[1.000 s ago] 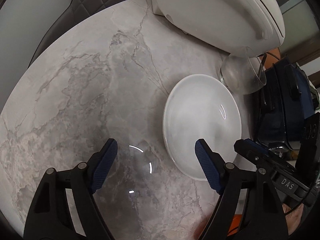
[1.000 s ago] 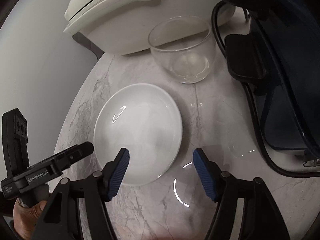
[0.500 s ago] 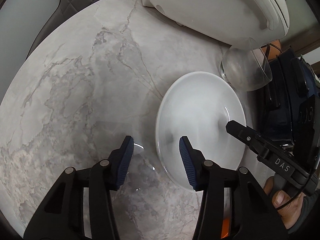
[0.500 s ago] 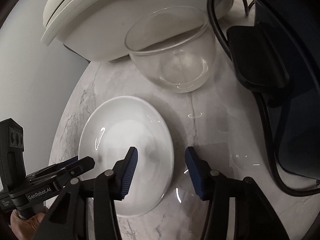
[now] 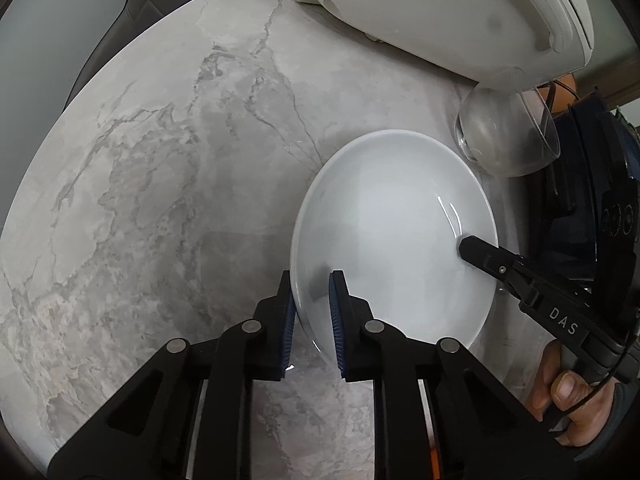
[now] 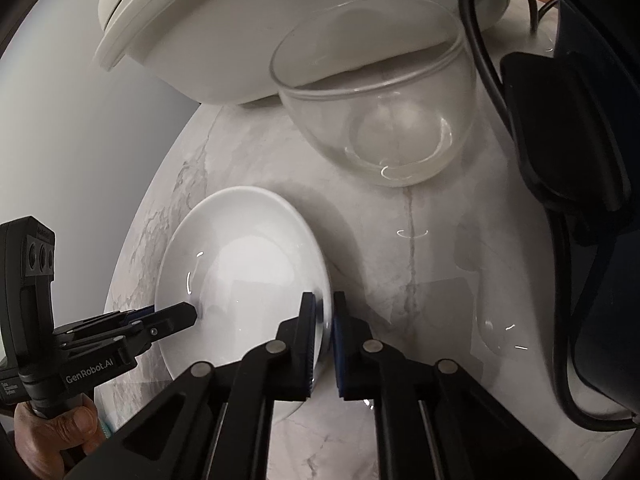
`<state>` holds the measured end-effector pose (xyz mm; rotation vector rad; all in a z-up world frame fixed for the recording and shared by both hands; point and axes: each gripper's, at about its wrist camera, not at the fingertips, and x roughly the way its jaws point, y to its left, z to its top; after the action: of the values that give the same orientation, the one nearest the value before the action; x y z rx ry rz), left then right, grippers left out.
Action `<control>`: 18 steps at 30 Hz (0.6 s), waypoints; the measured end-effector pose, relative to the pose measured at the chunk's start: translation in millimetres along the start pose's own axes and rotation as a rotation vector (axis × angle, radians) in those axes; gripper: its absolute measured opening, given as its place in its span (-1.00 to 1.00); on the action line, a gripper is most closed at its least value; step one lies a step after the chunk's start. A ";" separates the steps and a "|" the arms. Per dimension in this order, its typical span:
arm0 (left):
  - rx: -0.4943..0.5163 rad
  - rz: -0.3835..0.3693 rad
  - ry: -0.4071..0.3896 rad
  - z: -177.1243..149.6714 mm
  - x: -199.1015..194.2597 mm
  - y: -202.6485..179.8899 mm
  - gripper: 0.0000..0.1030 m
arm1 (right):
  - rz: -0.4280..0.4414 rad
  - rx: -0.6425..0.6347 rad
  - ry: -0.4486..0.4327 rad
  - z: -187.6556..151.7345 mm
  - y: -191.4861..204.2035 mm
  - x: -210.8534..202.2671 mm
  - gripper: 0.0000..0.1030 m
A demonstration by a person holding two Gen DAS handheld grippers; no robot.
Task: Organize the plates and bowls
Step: 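Close both grippers on the rims of the small white plate, then lift the small white plate with both grippers and carry it toward the plate stack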
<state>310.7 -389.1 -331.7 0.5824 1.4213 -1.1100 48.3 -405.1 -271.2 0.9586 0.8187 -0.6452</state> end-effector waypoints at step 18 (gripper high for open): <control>-0.101 0.038 -0.033 -24.1 -20.9 24.2 -0.78 | 0.048 -0.103 0.048 -4.2 22.6 1.5 -0.82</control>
<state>324.2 -352.6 -322.0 0.5149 1.4238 -1.0069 65.4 -391.7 -263.8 0.8999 0.8608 -0.5352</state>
